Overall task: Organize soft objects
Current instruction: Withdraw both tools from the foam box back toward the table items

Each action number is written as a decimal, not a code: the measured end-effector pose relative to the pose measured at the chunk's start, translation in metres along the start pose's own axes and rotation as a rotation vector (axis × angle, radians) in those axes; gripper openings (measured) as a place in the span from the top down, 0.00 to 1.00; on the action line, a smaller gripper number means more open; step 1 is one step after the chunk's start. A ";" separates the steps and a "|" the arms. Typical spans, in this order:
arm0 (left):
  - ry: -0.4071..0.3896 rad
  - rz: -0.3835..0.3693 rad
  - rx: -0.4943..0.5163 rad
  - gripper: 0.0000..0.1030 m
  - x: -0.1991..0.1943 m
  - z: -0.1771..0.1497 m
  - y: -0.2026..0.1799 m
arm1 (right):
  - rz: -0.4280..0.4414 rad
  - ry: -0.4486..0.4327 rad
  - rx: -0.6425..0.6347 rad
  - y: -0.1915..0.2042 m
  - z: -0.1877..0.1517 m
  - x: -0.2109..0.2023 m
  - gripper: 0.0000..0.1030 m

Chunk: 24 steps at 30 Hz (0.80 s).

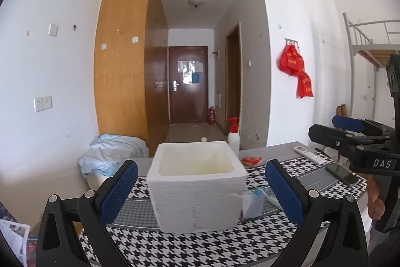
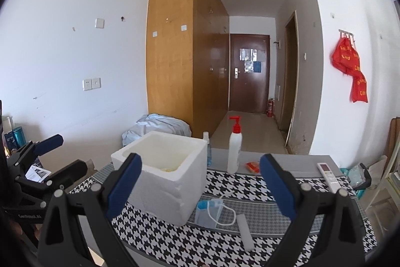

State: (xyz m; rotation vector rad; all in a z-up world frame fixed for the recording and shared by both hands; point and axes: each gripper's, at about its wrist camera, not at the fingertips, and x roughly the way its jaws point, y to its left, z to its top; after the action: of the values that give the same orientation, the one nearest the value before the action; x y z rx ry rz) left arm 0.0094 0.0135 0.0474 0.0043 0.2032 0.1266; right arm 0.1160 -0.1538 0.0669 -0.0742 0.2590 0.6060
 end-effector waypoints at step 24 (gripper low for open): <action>0.031 -0.140 0.000 0.01 0.016 -0.041 -0.038 | -0.109 0.036 0.050 -0.035 -0.049 -0.025 0.06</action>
State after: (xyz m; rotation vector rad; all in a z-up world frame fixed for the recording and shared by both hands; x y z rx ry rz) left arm 0.0212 -0.0230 0.0036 -0.0123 0.2338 -0.0131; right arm 0.1053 -0.2031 0.0260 -0.0506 0.3032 0.4902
